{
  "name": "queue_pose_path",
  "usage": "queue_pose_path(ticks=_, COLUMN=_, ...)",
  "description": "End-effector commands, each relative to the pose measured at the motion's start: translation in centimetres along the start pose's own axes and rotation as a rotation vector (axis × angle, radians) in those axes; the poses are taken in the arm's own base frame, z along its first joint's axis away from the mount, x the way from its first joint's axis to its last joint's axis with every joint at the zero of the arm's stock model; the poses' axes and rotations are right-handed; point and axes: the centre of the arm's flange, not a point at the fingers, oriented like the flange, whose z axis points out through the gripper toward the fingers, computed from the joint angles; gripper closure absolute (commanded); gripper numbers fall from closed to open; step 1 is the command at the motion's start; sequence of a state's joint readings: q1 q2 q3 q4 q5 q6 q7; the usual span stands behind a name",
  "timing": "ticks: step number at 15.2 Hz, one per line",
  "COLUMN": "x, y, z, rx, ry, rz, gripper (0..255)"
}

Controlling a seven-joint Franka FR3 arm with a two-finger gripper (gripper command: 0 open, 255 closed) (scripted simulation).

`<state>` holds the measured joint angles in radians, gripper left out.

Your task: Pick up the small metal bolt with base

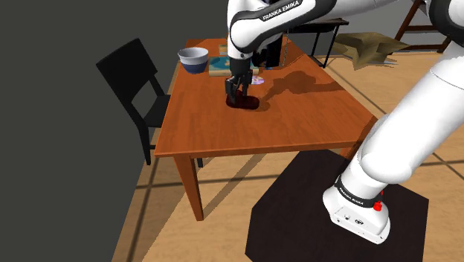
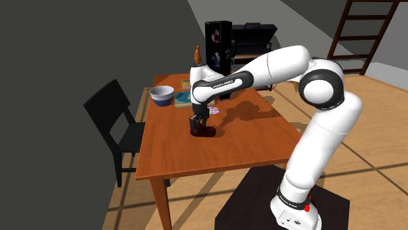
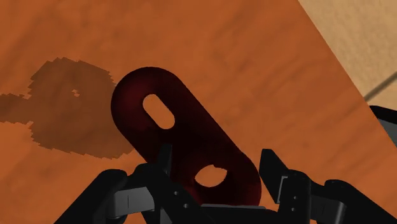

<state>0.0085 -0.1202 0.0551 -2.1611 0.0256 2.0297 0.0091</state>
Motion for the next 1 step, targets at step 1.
queue_pose_path(ticks=1, x=-0.06, y=-0.02, z=-0.31, rx=0.0, ry=0.0, rz=0.0, gripper=255)
